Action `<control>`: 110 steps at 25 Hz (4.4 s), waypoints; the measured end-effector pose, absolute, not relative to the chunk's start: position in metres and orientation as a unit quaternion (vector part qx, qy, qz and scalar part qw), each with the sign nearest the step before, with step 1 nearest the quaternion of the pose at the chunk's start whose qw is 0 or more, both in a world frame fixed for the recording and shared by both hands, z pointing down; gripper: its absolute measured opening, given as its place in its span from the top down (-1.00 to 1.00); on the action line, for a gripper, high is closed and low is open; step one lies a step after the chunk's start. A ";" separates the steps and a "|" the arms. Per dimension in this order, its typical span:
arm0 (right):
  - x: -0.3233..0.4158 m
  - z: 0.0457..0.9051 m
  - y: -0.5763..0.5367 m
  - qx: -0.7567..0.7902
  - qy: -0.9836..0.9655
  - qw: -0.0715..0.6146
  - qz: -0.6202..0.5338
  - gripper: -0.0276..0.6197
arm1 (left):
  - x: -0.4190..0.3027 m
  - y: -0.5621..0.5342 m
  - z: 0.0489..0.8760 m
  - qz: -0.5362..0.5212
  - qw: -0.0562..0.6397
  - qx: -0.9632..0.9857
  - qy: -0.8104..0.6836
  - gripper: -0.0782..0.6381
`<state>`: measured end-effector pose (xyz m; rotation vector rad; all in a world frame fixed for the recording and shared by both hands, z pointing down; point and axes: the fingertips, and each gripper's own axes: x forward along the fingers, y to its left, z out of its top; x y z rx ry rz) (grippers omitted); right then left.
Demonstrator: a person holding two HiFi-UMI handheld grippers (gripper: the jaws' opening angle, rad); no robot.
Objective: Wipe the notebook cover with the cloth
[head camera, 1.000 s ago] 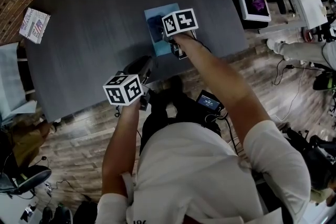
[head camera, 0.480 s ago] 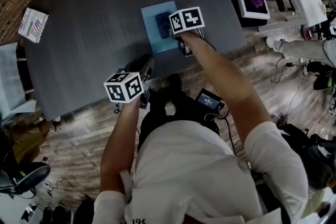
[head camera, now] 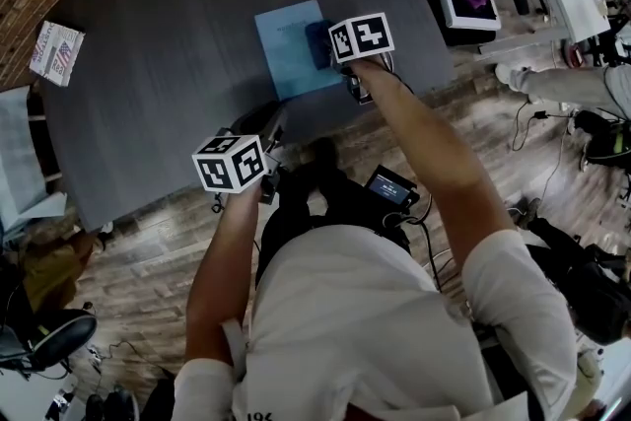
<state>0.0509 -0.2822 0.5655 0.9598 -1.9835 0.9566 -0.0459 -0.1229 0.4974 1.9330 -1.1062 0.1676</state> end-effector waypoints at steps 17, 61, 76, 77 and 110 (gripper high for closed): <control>0.098 0.530 -0.292 0.424 -0.770 0.372 0.298 0.61 | -0.047 -0.121 0.502 0.076 0.439 0.779 -0.441 0.59; 0.027 0.570 -0.194 0.317 -0.789 0.362 0.381 0.60 | -0.051 -0.109 0.498 0.049 0.447 0.779 -0.436 0.59; 0.067 0.567 -0.206 0.331 -0.782 0.392 0.354 0.60 | -0.030 -0.120 0.501 0.056 0.451 0.784 -0.424 0.59; 0.068 0.567 -0.208 0.331 -0.782 0.394 0.352 0.60 | -0.030 -0.120 0.502 0.055 0.451 0.783 -0.425 0.59; 0.126 0.520 -0.294 0.340 -0.817 0.373 0.280 0.61 | -0.003 -0.136 0.482 0.012 0.436 0.752 -0.493 0.59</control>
